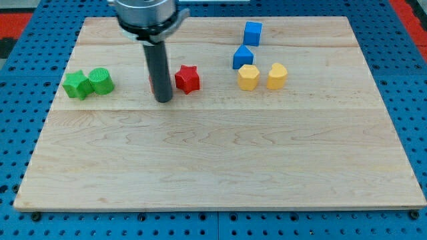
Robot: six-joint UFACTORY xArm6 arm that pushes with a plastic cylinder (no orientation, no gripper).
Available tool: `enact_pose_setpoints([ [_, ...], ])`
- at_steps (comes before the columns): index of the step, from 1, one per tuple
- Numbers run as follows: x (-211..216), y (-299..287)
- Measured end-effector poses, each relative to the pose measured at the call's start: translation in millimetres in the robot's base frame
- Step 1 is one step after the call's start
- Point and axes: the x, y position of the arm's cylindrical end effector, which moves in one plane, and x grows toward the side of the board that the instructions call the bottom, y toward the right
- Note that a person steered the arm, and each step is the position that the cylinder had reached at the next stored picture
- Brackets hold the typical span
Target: Move the red circle up a bit
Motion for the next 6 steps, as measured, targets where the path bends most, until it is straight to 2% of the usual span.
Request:
enact_pose_setpoints([
  [3, -1, -60],
  [4, 18, -41],
  [5, 22, 2],
  [6, 12, 8],
])
